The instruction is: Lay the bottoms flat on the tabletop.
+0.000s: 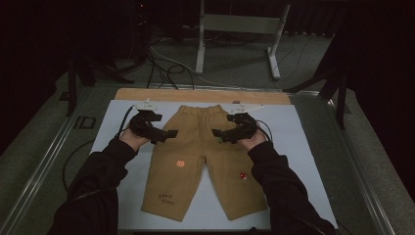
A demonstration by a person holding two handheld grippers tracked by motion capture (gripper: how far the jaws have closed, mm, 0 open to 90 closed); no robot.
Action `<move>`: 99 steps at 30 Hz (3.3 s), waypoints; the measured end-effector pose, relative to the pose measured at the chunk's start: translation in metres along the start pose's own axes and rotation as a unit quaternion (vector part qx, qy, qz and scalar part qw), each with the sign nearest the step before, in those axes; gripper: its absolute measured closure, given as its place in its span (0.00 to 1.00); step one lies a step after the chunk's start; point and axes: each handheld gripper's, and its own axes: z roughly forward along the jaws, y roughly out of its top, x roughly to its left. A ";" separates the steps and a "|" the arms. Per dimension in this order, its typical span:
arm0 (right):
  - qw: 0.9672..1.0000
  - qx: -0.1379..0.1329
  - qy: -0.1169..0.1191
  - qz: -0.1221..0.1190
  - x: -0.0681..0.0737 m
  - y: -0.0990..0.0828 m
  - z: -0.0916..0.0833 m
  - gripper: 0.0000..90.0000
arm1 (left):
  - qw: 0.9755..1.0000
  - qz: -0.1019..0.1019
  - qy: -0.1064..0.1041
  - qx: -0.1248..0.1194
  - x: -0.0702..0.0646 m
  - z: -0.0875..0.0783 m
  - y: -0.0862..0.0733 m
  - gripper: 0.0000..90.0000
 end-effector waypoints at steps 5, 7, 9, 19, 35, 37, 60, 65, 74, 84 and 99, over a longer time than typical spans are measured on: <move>1.000 0.001 0.006 -0.016 0.009 -0.006 -0.008 0.12 | 1.000 -0.001 -0.013 -0.012 -0.005 -0.011 -0.005 0.00; 1.000 -0.003 0.007 -0.017 0.013 -0.009 -0.011 0.12 | 1.000 0.003 -0.014 -0.011 -0.007 -0.015 -0.009 0.00; 1.000 -0.004 0.011 -0.021 0.017 -0.011 -0.014 0.12 | 1.000 0.003 -0.015 -0.011 -0.007 -0.017 -0.011 0.00; 0.999 -0.020 0.025 -0.034 0.035 -0.025 -0.032 0.12 | 0.999 0.011 -0.025 -0.021 -0.015 -0.033 -0.036 0.00; 0.999 -0.014 0.035 -0.038 0.050 -0.068 -0.052 0.12 | 0.999 0.031 -0.037 -0.020 -0.037 -0.048 -0.077 0.00; 0.999 -0.012 0.033 -0.040 0.050 -0.071 -0.054 0.12 | 0.999 0.031 -0.038 -0.022 -0.039 -0.049 -0.081 0.00; 0.999 0.004 0.028 -0.044 0.064 -0.129 -0.089 0.12 | 0.998 0.039 -0.043 -0.013 -0.059 -0.070 -0.145 0.00; 0.999 0.005 0.009 -0.047 0.067 -0.140 -0.105 0.12 | 0.999 0.033 -0.035 -0.011 -0.059 -0.077 -0.154 0.00; 0.999 0.014 -0.017 -0.033 0.067 -0.159 -0.127 0.12 | 1.000 0.022 -0.009 -0.001 -0.060 -0.091 -0.174 0.00; 0.999 0.012 -0.049 0.004 0.055 -0.179 -0.136 0.12 | 1.000 0.026 0.001 -0.016 -0.060 -0.096 -0.177 0.00; 0.999 -0.013 -0.049 0.006 0.052 -0.172 -0.133 0.12 | 0.999 0.025 0.008 -0.024 -0.063 -0.097 -0.176 0.00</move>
